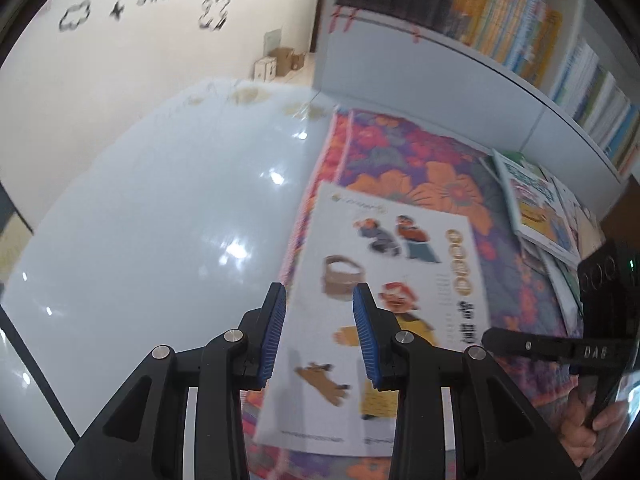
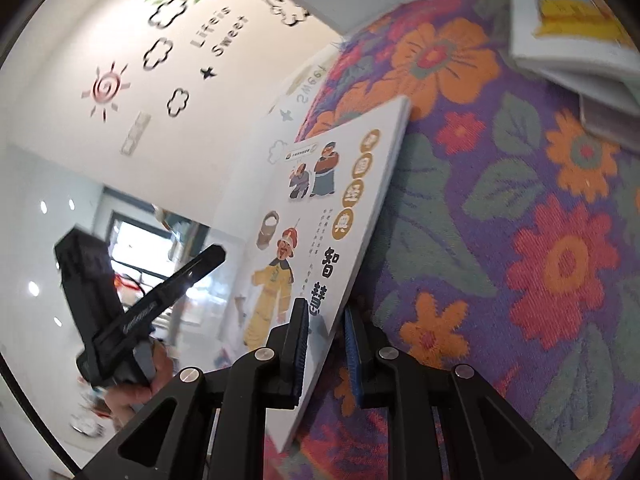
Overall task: Organize books
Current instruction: 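Carry the white book aside, lay it on the quilt, open left gripper, then move the left gripper to the comic book with the green title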
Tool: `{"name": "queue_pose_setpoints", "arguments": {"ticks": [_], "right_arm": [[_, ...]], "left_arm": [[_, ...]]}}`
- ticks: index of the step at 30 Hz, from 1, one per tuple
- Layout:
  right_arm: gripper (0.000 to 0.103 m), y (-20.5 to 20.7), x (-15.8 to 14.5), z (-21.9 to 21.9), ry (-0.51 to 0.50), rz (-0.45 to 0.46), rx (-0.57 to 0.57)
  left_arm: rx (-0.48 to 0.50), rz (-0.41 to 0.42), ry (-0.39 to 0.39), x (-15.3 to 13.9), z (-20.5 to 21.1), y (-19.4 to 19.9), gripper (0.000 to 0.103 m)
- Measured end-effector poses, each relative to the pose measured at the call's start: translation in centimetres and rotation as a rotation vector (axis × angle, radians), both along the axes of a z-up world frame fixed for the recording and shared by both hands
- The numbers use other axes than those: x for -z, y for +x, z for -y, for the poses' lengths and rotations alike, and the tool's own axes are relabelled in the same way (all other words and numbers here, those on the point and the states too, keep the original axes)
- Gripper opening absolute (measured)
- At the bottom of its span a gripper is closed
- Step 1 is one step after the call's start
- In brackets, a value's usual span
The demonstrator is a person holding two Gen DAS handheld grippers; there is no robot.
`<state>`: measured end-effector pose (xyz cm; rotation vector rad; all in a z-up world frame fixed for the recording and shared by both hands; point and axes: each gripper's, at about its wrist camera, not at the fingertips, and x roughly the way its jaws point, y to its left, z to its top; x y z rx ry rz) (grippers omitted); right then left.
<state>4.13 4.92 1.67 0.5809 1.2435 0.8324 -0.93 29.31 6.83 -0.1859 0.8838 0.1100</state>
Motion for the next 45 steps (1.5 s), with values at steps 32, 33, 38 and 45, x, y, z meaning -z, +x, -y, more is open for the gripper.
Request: {"name": "queue_pose_setpoints", "arguments": {"ticks": [32,33,38,45], "right_arm": [[0.046,5.0,-3.7,24.2,-0.117,0.019,0.326],[0.044,5.2,-3.5,24.0,-0.103,0.024,0.326],[0.043,6.2,-3.3,23.9,-0.079,0.006,0.336],[0.014,4.7,-3.7,23.2,-0.095,0.046,0.349]], "left_arm": [[0.153,-0.105,-0.136,3.7,19.1,15.3,0.043],[0.161,-0.104,-0.139,3.7,19.1,15.3,0.043],[0.212,-0.097,-0.144,3.7,20.1,15.5,0.043],[0.274,-0.098,-0.086,3.3,22.3,15.5,0.044]]}}
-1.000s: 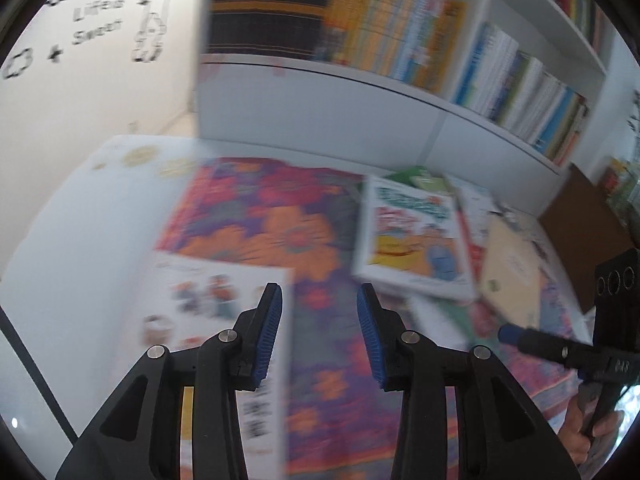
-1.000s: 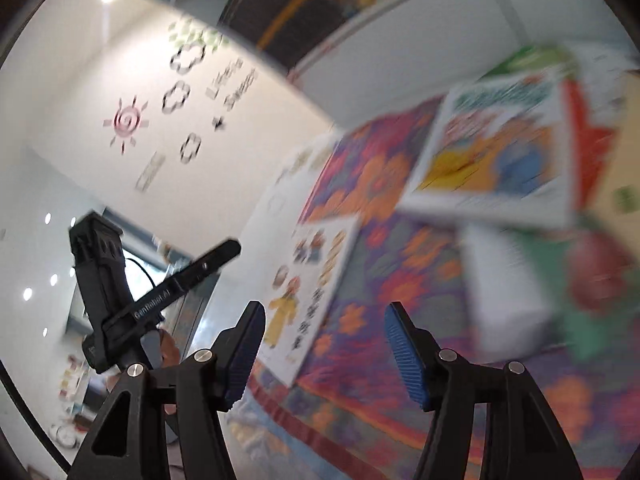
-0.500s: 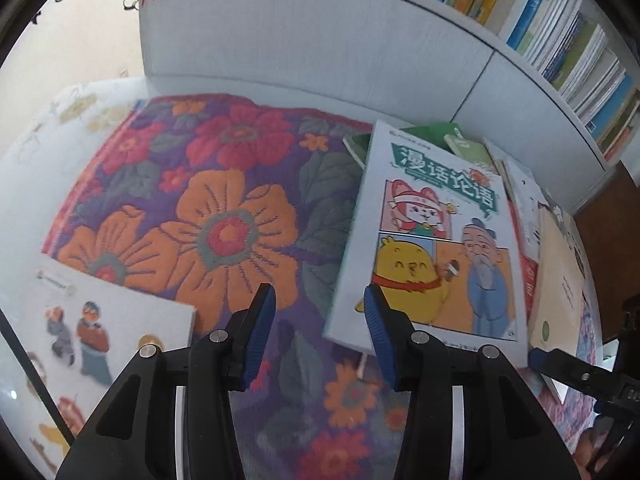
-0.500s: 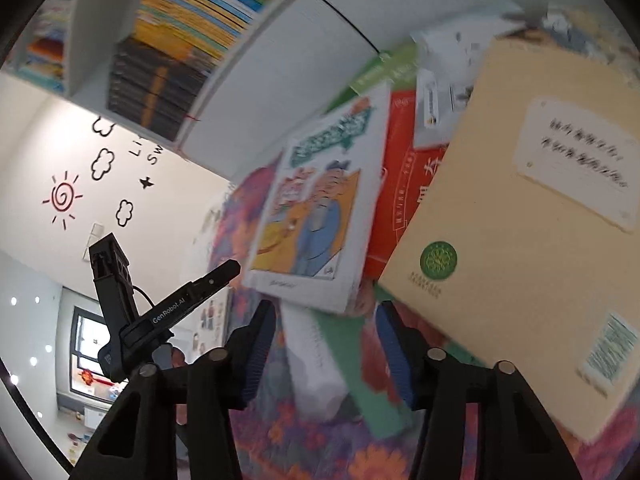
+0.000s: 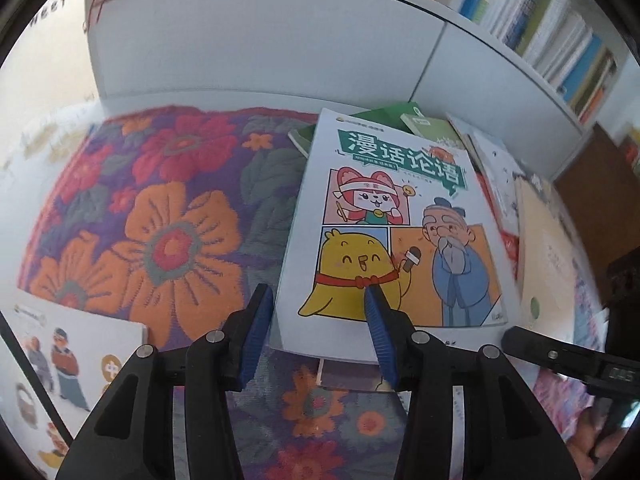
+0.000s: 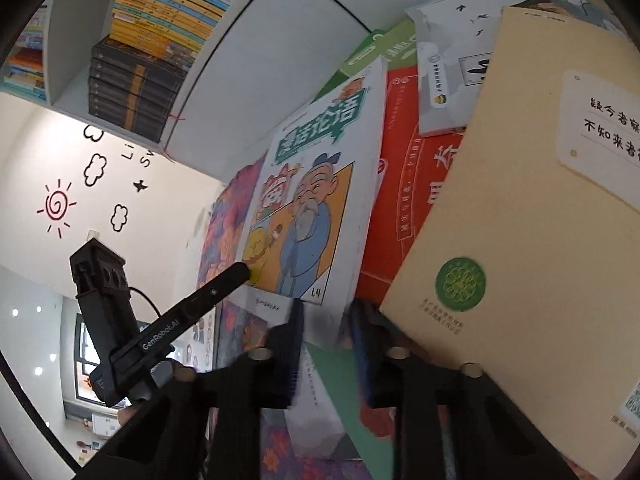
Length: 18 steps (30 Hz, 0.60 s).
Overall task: Organize books
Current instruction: 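Move the left gripper to the comic book with the green title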
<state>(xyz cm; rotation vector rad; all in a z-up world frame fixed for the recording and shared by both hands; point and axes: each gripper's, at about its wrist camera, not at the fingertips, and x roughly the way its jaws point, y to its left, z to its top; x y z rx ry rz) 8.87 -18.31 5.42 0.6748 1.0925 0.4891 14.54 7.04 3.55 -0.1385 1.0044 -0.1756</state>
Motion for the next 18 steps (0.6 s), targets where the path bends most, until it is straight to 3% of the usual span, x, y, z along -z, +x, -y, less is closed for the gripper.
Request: {"name": "queue_pose_setpoints", "arguments": {"ticks": [6,8,10,11,12,14,16,18], "right_arm": [[0.001,-0.5,-2.5,-3.4,-0.044,0.061,-0.063],[0.001,-1.4,-3.5,-4.2,-0.038,0.102,-0.073],[0.001,-1.8,-4.7,-4.8,-0.102,0.148,-0.067],[0.001,-1.8,-4.8,-4.7,-0.128,0.151,-0.043],[0.001,-1.6,-4.5,-4.4,-0.147,0.131,-0.008],[0.003,-0.9,-2.9,-3.1,-0.076,0.042,0.032],[0.006,-0.9,-1.0,-1.5,0.042,-0.033,0.062],[0.013,-1.3,0.4,0.3,0.065,-0.089,0.122]], "left_arm": [[0.025,0.032,-0.025,-1.5,-0.3,-1.5,0.044],[0.054,0.05,-0.027,-2.2,-0.2,-2.3,0.044],[0.096,0.055,-0.094,-2.8,-0.2,-2.9,0.044],[0.083,0.058,-0.088,-2.9,-0.2,-3.0,0.044],[0.061,0.061,-0.062,-2.9,-0.3,-3.1,0.044],[0.032,0.053,-0.023,-2.6,-1.0,-3.1,0.044],[0.017,0.031,-0.038,-2.2,-1.9,-3.1,0.044],[-0.006,0.015,-0.043,-1.6,-2.9,-3.1,0.044]]}}
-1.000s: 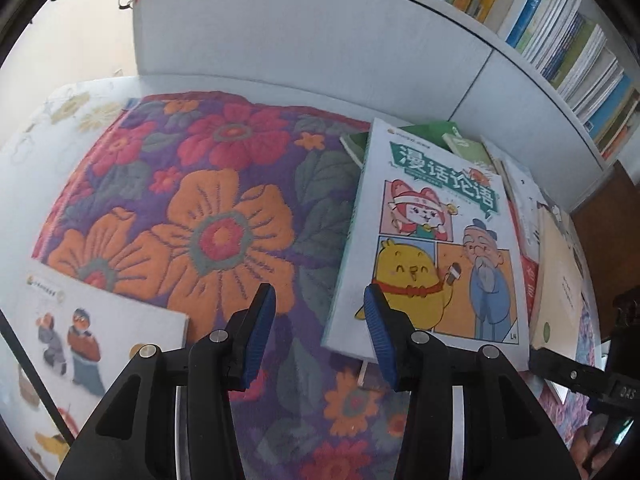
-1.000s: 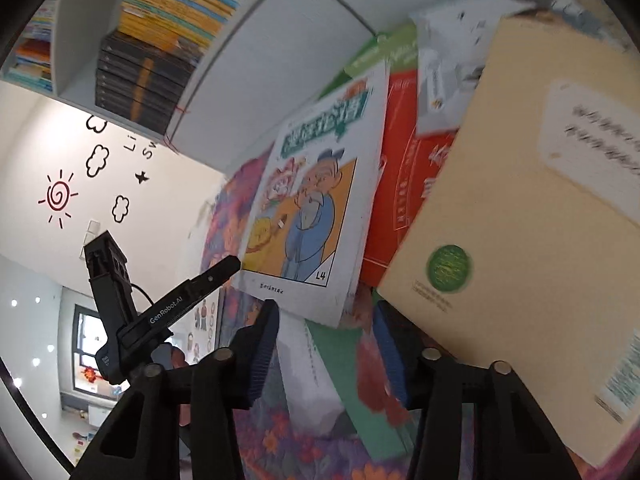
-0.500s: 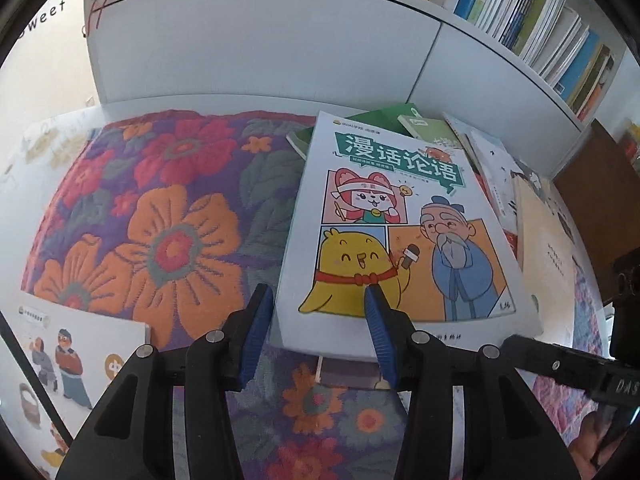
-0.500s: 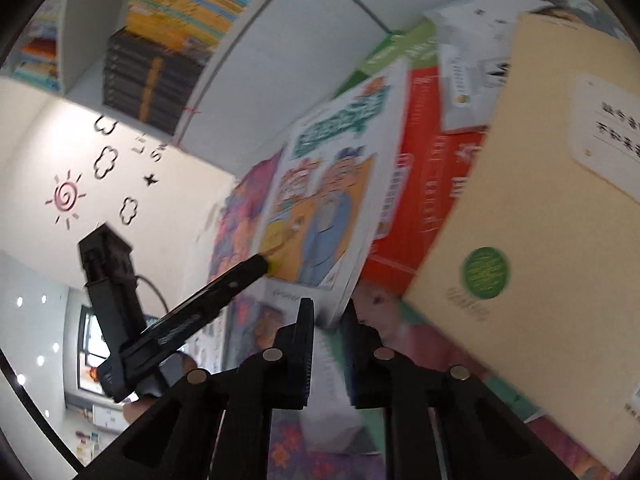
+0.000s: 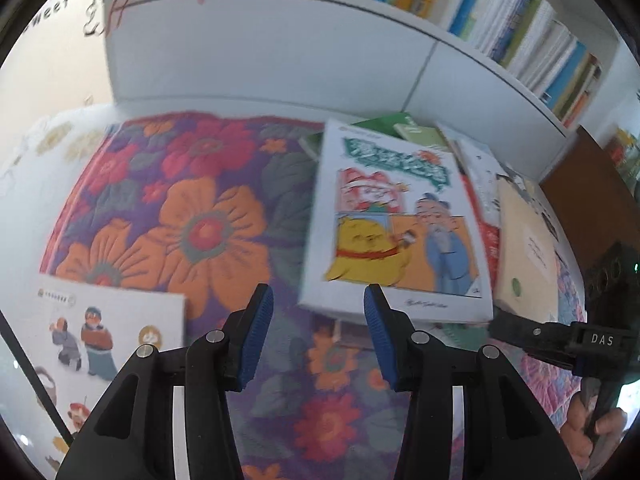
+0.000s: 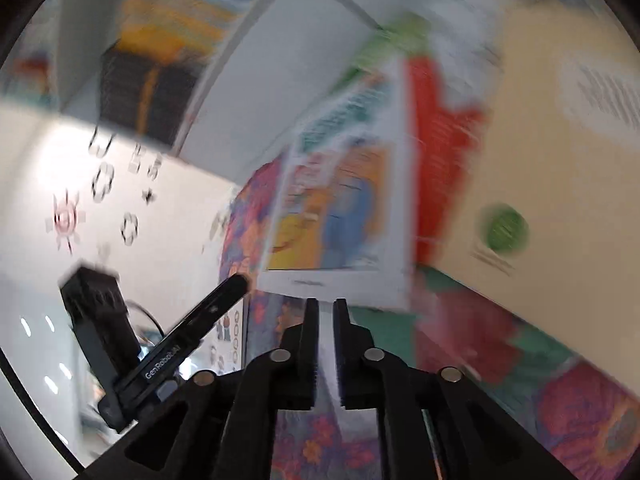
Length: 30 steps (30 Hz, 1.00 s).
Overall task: Organize books
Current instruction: 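Move the left gripper to the comic book with the green title, then close the left gripper on the comic book's edge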
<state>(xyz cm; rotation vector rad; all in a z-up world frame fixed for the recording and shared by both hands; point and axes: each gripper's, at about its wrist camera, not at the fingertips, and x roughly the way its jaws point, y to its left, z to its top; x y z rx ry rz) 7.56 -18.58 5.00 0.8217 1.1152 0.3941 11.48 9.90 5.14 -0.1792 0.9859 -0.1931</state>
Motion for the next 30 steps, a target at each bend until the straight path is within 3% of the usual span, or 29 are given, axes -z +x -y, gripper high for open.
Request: {"name": "queue_pose_setpoints", "arguments": {"ticks": [2,5,8,16,17,20,24,30], "right_arm": [[0.018,-0.4,0.9,1.4,0.002,-0.015,0.04],[0.026,-0.3,1.5,2.2,0.092,-0.018,0.055],[0.034,0.4,1.2,1.7,0.08,0.01,0.054],[0.034,2.2,1.3,0.3,0.095,0.043,0.045],[0.034,2.3,1.3,0.1,0.099,0.045,0.047],[0.013,1.9,1.8,0.5,0.068,0.043,0.067],[0.007,1.0,2.9,1.5,0.135,0.058,0.09],[0.006,0.9,2.3,0.9,0.077,0.105,0.079]], "left_arm": [[-0.01,-0.01,-0.008,0.5,-0.5,0.1,0.044],[-0.015,-0.028,-0.021,1.2,-0.8,0.3,0.044],[-0.013,-0.038,-0.028,1.7,-0.6,0.8,0.044],[0.007,-0.031,-0.041,1.8,-0.1,1.5,0.044],[0.009,-0.031,-0.046,1.8,-0.1,1.6,0.044],[0.003,-0.023,-0.06,2.0,-0.1,1.5,0.045],[-0.005,-0.003,-0.079,2.3,-0.4,1.2,0.046],[0.003,-0.005,-0.079,2.4,-0.5,1.4,0.048]]}}
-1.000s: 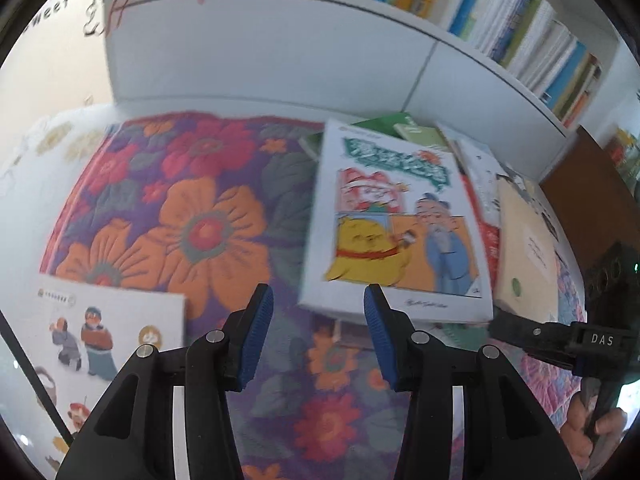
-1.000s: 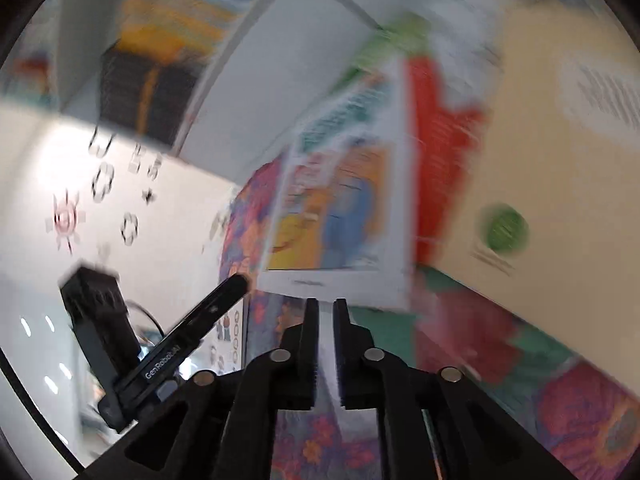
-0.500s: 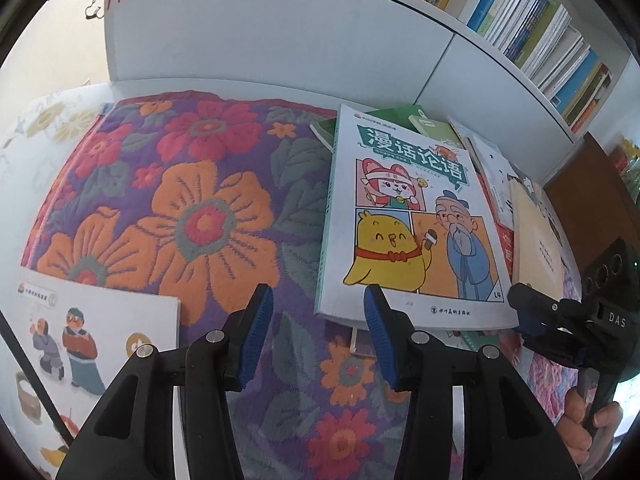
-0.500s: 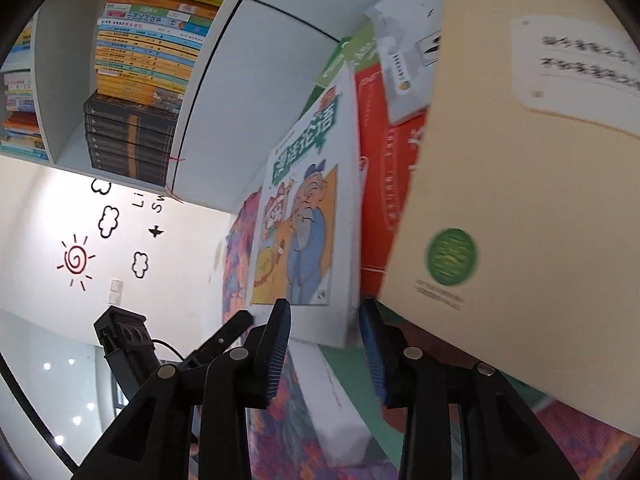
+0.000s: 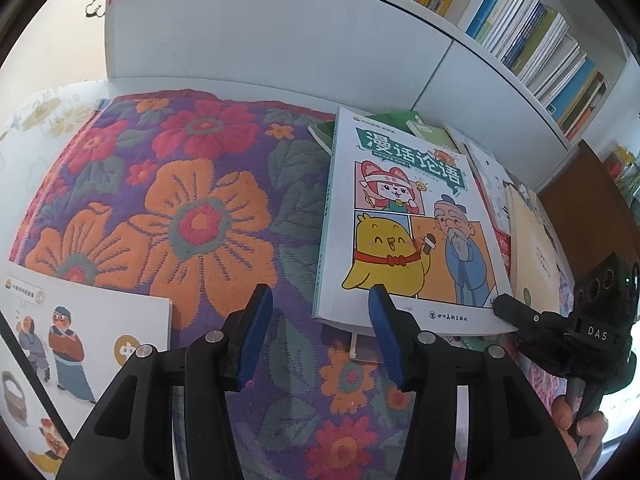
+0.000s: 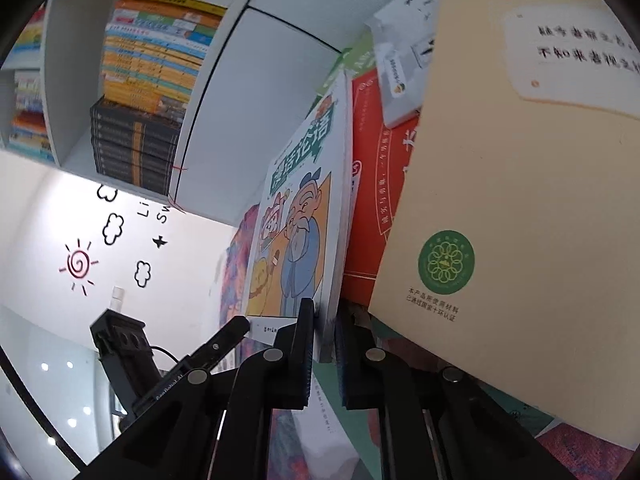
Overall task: Organize books
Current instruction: 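Close the left gripper on the comic book's edge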
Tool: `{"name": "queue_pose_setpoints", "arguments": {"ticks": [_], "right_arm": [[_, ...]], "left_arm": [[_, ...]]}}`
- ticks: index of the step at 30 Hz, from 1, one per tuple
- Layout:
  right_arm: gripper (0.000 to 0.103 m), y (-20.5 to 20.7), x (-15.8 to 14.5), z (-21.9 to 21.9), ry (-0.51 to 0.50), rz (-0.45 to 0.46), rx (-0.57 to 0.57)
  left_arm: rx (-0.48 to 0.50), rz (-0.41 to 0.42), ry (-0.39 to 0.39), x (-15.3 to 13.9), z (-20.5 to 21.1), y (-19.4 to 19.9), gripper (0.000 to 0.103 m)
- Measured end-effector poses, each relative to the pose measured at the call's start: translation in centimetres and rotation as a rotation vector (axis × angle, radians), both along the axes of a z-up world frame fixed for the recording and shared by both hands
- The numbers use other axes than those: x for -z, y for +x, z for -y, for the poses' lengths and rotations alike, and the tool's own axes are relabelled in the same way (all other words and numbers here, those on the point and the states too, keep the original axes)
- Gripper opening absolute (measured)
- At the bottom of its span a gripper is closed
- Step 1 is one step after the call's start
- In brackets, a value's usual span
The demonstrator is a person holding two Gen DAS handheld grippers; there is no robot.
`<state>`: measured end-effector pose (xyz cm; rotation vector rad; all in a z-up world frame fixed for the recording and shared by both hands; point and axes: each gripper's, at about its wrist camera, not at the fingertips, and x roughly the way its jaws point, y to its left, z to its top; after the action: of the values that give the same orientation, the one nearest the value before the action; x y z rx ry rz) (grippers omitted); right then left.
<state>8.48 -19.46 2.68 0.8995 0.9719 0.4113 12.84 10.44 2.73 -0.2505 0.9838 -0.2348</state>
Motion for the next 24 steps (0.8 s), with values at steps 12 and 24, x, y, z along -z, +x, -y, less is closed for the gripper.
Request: {"name": "queue_pose_setpoints", "arguments": {"ticks": [12,24], "right_arm": [[0.006,0.1,0.0,0.1,0.001,0.003,-0.009],[0.006,0.2,0.0,0.1,-0.003,0.006,-0.014]], "left_arm": [[0.032,0.012,0.004,0.0,0.7,-0.2,0.048],[0.062,0.021,0.009,-0.1,1.4,-0.3,0.048]]}}
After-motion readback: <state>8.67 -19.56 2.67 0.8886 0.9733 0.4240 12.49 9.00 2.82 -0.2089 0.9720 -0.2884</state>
